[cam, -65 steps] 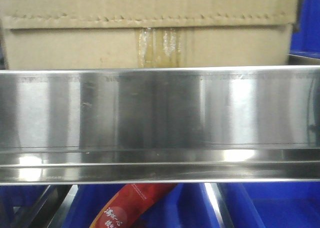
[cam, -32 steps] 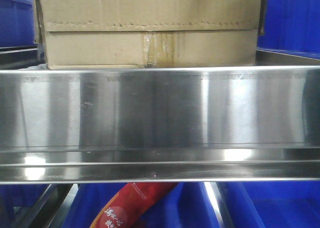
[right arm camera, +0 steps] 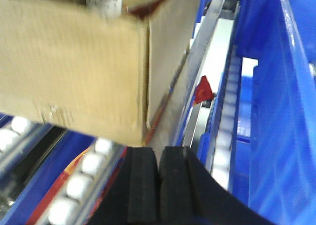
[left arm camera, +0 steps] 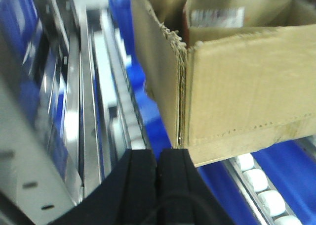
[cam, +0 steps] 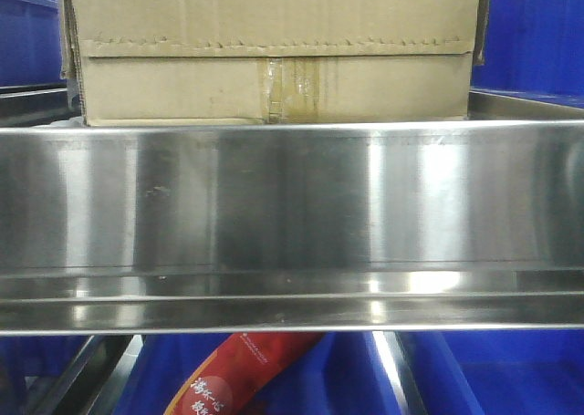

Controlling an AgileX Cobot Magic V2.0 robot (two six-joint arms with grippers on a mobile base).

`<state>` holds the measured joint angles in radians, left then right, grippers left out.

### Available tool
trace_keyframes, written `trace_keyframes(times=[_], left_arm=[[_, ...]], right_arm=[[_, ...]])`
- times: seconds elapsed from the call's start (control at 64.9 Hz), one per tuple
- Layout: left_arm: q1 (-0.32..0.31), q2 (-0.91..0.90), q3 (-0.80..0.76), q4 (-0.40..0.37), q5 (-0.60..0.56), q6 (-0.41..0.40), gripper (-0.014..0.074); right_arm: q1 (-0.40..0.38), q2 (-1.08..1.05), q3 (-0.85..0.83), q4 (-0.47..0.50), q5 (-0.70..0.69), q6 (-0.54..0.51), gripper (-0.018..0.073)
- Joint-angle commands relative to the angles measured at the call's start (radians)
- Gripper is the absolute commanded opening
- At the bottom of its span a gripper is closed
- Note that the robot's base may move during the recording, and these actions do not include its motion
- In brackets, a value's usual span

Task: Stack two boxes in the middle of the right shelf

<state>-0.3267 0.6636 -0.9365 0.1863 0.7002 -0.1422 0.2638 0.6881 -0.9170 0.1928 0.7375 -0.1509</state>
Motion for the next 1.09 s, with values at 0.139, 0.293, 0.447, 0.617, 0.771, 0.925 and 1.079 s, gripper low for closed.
trace_keyframes(times=[0.139,0.293,0.447,0.617,0.771,0.925,1.079], left_arm=[[0.001,-0.280,0.291,-0.031,-0.223,0.000,-0.0111],[0.001,-0.414,0.427,-0.059,-0.315,0.000,-0.0111],[0.001,-0.496,0.488,-0.059,-0.334,0.000,-0.0111],[0.001,-0.518,0.488,-0.059,-0.328,0.000,-0.0111],[0.001,-0.518,0.488,-0.059,-0.330,0.000,-0.0111],[0.001,-0.518,0.488,-0.059,-0.330,0.000,-0.0111],[0.001,-0.518,0.488,-0.059,-0.330,0.000,-0.0111]], right_arm=[[-0.002,-0.266,0.309,-0.011,-0.268,-0.037,-0.0167],[-0.002,-0.384,0.442,-0.011,-0.342,-0.037,-0.0167],[-0.002,-0.418,0.473,-0.011,-0.342,-0.037,-0.0167],[-0.002,-0.418,0.473,-0.011,-0.358,-0.037,-0.0167],[-0.002,-0.418,0.473,-0.011,-0.356,-0.037,-0.0167],[-0.002,-0.418,0.473,-0.011,-0.356,-0.037,-0.0167],[-0.002,-0.418,0.473,-0.011,-0.356,-0.037,-0.0167]])
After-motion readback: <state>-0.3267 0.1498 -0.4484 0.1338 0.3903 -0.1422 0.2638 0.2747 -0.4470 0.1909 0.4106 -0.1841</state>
